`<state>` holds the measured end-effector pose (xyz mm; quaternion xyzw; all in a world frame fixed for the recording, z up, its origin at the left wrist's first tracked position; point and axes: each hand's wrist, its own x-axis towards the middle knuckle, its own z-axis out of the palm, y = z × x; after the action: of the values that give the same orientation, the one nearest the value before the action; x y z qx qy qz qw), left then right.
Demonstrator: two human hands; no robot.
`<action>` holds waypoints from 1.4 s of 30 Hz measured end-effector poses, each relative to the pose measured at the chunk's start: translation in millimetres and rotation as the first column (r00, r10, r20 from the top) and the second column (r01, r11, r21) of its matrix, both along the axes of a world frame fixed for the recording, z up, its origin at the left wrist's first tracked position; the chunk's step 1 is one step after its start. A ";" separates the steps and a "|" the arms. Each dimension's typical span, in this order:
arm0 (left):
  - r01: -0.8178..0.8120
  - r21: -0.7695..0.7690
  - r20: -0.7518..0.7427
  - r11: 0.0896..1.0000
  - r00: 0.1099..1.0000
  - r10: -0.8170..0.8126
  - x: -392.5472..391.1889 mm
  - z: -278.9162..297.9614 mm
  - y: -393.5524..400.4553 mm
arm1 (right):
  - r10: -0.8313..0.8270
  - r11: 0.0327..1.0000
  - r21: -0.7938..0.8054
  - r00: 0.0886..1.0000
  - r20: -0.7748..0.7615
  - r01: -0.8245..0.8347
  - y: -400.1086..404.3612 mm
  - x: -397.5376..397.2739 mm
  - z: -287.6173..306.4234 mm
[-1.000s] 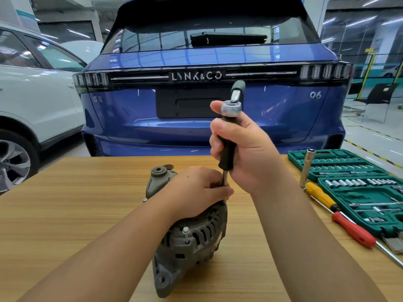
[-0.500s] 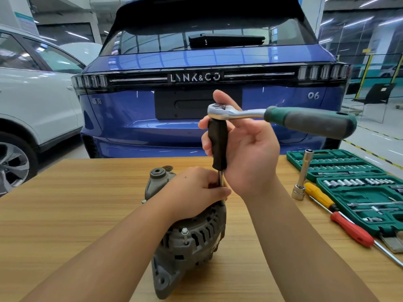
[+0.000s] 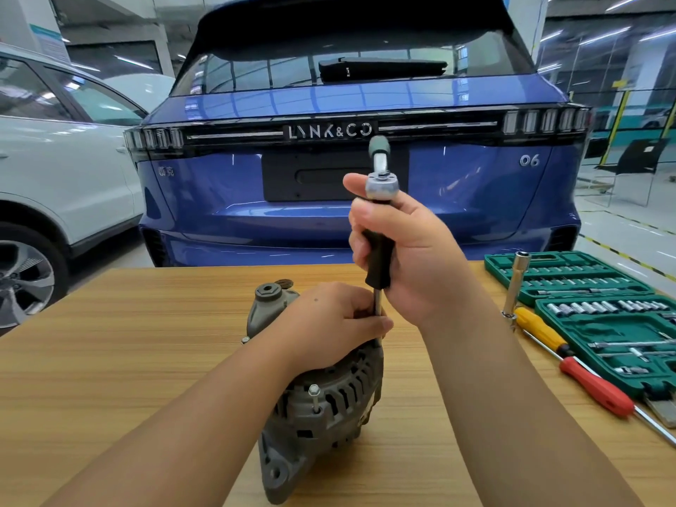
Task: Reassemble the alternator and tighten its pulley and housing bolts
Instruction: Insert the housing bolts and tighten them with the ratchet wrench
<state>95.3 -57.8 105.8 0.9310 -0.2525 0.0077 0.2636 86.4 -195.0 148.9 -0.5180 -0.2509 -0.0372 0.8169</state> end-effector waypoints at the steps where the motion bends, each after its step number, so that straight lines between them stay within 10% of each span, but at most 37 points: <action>1: -0.002 -0.005 0.000 1.000 1.000 0.002 0.3 0.0 0.5 | 0.075 0.997 0.015 0.997 0.003 -0.075 -1.2 1.2 -1.7; 11: -0.005 -0.021 -0.027 1.000 1.000 0.004 -0.4 0.4 -1.3 | -0.148 0.988 0.016 0.936 0.319 0.151 10.7 4.8 -14.5; 19: -0.011 -0.042 -0.024 0.999 1.000 0.010 0.5 -0.2 1.1 | 0.309 0.946 0.055 0.941 0.139 -0.319 -2.5 8.9 -0.8; 26: -0.031 0.021 -0.017 0.999 0.999 0.031 0.3 0.3 -2.2 | -0.237 0.949 -0.178 0.962 0.137 0.259 1.0 12.1 7.5; 31: -0.029 0.013 -0.002 0.999 1.000 0.029 1.5 1.3 -0.5 | 0.237 0.969 0.078 0.972 -0.012 -0.235 -11.5 12.3 2.6; 38: -0.026 -0.020 -0.035 0.999 0.999 0.026 1.1 0.5 -1.7 | -0.057 0.998 0.056 0.942 0.331 0.041 1.4 13.3 -11.7; 42: -0.034 -0.035 -0.029 0.999 0.999 0.033 1.6 -0.3 -1.0 | 0.126 0.981 0.106 0.953 0.274 -0.160 -1.7 12.6 -10.2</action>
<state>96.9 -58.8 105.4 0.9304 -0.2327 0.0033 0.2833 99.0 -196.7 138.7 -0.4357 -0.3925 -0.0631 0.8075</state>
